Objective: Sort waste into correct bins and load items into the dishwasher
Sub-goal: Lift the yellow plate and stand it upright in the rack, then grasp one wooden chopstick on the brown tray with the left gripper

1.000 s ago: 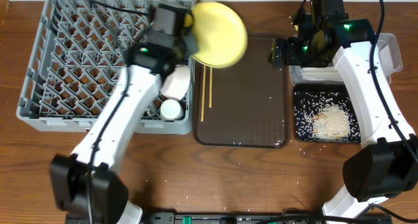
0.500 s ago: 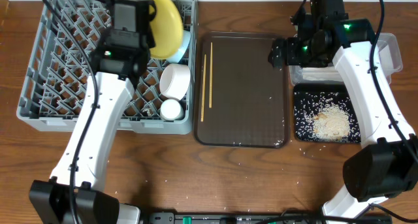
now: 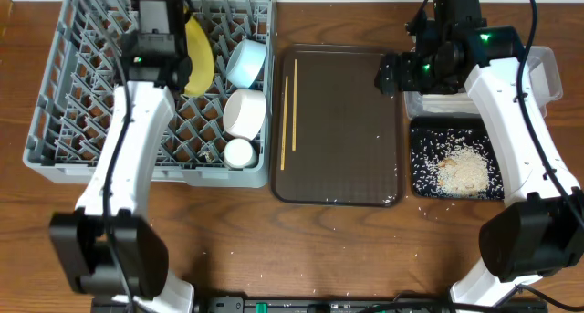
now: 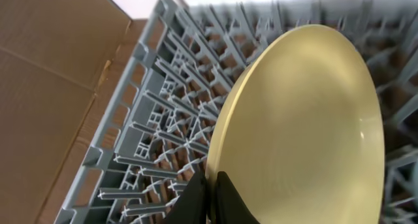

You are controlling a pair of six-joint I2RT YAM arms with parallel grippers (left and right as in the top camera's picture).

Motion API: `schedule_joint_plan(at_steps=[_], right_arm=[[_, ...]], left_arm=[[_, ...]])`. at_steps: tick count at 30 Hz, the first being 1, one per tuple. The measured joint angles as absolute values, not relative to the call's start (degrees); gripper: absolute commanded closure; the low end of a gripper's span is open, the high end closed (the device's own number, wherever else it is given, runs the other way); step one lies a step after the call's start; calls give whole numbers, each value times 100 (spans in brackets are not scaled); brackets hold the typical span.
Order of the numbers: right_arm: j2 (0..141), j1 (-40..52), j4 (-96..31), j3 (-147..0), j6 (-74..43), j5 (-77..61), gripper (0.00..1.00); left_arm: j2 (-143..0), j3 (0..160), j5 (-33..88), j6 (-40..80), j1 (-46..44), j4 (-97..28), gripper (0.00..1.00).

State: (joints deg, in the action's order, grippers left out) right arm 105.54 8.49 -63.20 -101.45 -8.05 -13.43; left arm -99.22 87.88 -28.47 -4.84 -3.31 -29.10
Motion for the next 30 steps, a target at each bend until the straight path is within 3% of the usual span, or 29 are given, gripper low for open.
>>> schedule_joint_plan(at_steps=[4, 5, 8, 13, 25, 30], right_arm=[[10554, 849, -6320, -10145, -805, -1343, 1], [10554, 849, -6320, -10145, -805, -1343, 1], [10554, 849, -6320, -10145, -805, -1343, 1], [10554, 849, -6322, -10145, -805, -1341, 1], [10554, 849, -6320, -10145, -805, -1343, 1], [10554, 849, -6322, -10145, -805, -1343, 1]], left_arm=[[-10182, 8777, -2910, -650, -331, -2902, 92], [-10217, 8777, -2928, -674, -331, -2891, 86], [-10235, 8777, -2932, -738, -336, -2893, 55], [-10235, 8777, -2934, -764, -414, -2886, 40], [-9631, 8777, -2707, -268, -1428, -2923, 37], [-9417, 8781, -1833, 611, -1833, -3315, 43]])
